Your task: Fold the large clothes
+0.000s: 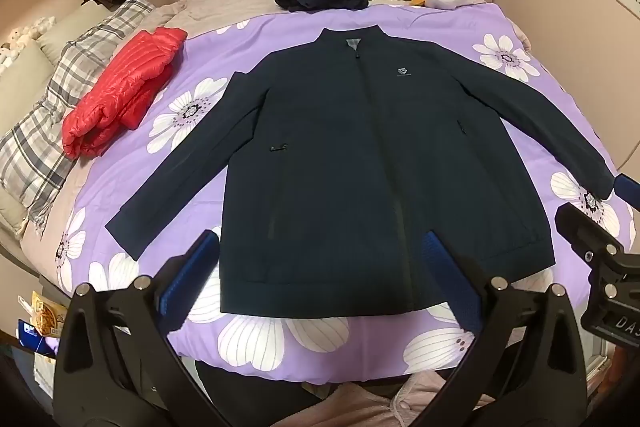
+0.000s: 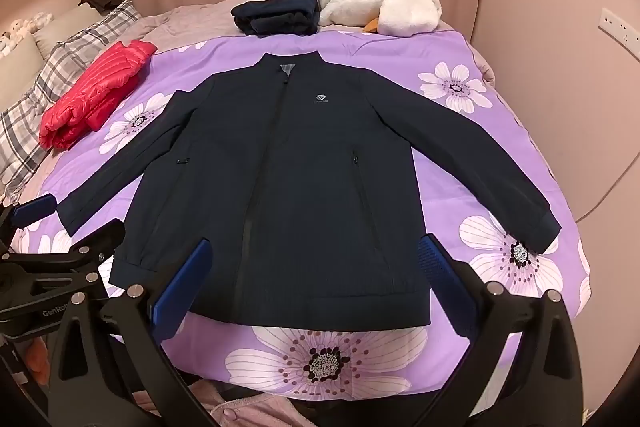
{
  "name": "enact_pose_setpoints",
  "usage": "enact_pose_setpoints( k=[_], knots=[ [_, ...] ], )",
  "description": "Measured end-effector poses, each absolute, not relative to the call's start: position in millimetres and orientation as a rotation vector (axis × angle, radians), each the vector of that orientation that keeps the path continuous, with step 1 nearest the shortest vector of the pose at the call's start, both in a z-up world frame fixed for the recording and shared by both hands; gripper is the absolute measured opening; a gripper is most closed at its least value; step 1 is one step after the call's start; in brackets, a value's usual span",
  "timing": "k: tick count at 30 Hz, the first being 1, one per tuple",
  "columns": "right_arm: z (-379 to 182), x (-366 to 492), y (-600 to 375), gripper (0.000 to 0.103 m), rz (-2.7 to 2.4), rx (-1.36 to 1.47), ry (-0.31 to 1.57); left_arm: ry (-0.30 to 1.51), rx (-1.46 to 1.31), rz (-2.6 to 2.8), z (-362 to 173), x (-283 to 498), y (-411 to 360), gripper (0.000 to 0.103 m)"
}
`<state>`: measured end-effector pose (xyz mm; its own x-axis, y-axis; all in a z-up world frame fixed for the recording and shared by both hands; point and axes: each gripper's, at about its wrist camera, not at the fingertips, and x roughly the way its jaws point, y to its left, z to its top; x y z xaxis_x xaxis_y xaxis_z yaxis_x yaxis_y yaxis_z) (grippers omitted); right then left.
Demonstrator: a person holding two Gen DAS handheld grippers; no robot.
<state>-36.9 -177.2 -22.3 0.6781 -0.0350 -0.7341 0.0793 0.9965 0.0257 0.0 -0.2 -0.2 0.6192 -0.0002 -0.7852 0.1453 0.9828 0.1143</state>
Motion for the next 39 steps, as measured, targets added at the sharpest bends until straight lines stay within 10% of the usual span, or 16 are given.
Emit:
enact_pose_setpoints(
  k=[39],
  knots=[
    [-29.0, -36.4, -182.2, 0.102, -0.062, 0.066, 0.832, 0.899, 0.174, -0.082, -12.7, 1.9, -14.0, 0.101]
  ],
)
